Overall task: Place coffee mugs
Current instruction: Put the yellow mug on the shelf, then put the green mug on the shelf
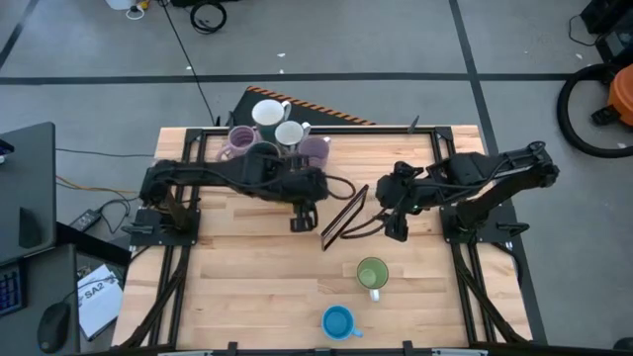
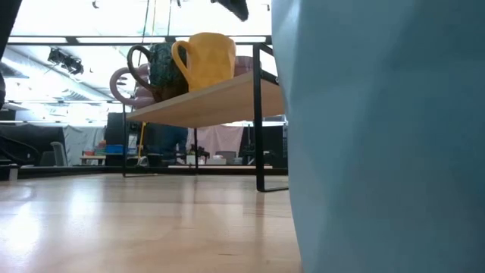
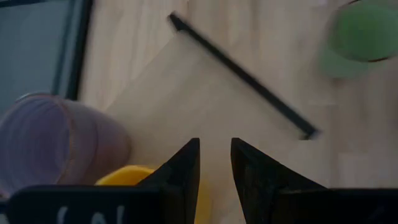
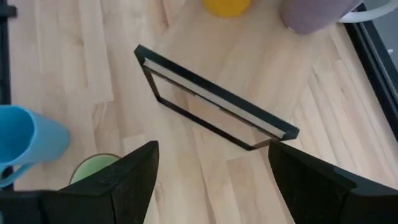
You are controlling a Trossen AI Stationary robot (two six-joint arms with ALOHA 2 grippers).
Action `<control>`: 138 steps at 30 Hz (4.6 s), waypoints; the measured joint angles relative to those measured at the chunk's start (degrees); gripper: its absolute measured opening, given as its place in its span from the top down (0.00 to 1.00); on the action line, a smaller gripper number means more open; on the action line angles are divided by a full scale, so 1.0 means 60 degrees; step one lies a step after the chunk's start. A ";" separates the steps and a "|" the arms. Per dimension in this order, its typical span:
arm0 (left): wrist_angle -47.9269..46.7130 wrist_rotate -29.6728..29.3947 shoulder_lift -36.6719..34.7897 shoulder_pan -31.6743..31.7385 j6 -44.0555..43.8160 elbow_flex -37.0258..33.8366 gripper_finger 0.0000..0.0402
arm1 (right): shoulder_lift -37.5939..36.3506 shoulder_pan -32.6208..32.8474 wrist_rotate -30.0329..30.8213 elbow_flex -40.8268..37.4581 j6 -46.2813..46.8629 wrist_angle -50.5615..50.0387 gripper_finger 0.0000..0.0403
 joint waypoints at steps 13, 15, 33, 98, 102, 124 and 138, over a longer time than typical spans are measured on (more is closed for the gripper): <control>-0.1339 -0.1614 0.1002 -0.0246 0.0307 -0.0004 0.75 | -0.0326 0.0101 0.0512 0.0000 0.0360 0.0047 0.23; -0.1401 -0.1630 0.1001 -0.0246 0.0472 -0.0004 0.75 | -0.0326 0.0101 0.0512 0.0000 0.0365 0.0089 0.23; -0.0277 -0.1127 0.0988 -0.1036 -0.1620 0.1324 0.77 | -0.0198 0.0508 -0.0574 -0.0007 0.0390 -0.0192 0.23; 0.0466 -0.1390 -0.6061 -0.2410 -0.2230 -0.4750 0.90 | 0.4592 0.1182 -0.3812 0.0248 0.8291 0.1209 0.33; 0.0473 -0.1455 -0.6633 -0.2418 -0.2254 -0.4750 0.90 | 0.5013 0.1194 -0.3858 0.0248 0.8483 0.1532 0.33; -0.0916 -0.1358 -0.7764 -0.2414 -0.1819 -0.4750 0.90 | 0.6042 0.0871 -0.3972 0.0248 0.7862 0.1424 0.70; -0.0372 -0.0826 -0.8343 -0.2414 -0.1713 -0.4747 0.90 | 0.5796 0.1078 -0.4036 0.0248 0.4340 0.0521 0.94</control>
